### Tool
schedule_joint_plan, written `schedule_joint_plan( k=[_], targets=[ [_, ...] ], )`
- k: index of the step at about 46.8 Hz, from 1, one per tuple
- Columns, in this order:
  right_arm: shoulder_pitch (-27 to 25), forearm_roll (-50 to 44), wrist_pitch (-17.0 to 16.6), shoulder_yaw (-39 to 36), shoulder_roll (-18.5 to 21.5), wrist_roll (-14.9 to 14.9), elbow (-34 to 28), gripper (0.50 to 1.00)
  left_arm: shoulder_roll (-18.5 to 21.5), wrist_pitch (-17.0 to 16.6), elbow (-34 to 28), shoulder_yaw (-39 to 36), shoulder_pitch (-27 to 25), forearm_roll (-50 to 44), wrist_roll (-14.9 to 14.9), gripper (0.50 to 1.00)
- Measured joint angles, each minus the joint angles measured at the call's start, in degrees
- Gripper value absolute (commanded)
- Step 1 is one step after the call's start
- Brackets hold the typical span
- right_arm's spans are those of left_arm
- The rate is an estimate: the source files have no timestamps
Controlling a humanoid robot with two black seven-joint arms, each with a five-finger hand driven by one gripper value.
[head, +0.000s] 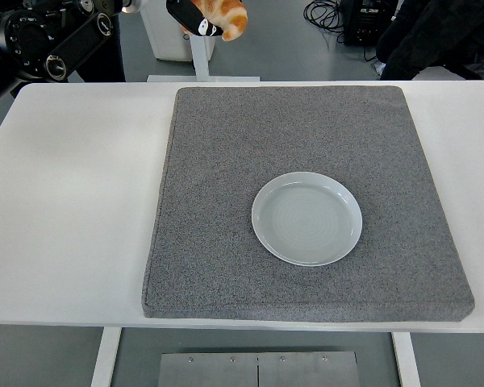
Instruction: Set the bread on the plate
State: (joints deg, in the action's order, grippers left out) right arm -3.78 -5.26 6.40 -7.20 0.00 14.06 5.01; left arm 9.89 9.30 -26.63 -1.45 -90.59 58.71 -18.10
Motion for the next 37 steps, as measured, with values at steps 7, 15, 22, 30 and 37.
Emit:
schedule_joint_plan(
  k=[7,15,22,30,37],
  targets=[
    [0.0,0.0,0.0,0.0,0.0,0.0,0.0,1.000,-0.3,-0.1,-3.2,0.0,-1.2,0.0,0.1,0.500],
    [0.0,0.0,0.0,0.0,0.0,0.0,0.0,1.000,-3.4,-0.1,-4.2,0.1,-2.4,0.1,0.1,0.500],
    [0.0,0.0,0.0,0.0,0.0,0.0,0.0,1.000,-7.3,-1.0,-4.2,0.0,-2.5,0.1,0.6,0.500],
    [0.0,0.0,0.0,0.0,0.0,0.0,0.0,1.000,-9.8,-2.2,-4.3,0.1,-3.1,0.1,0.9,0.500],
    [0.0,0.0,0.0,0.0,0.0,0.0,0.0,1.000,-9.9,-3.6,-4.5,0.1,-3.4,0.0,0.9,0.500]
  ],
)
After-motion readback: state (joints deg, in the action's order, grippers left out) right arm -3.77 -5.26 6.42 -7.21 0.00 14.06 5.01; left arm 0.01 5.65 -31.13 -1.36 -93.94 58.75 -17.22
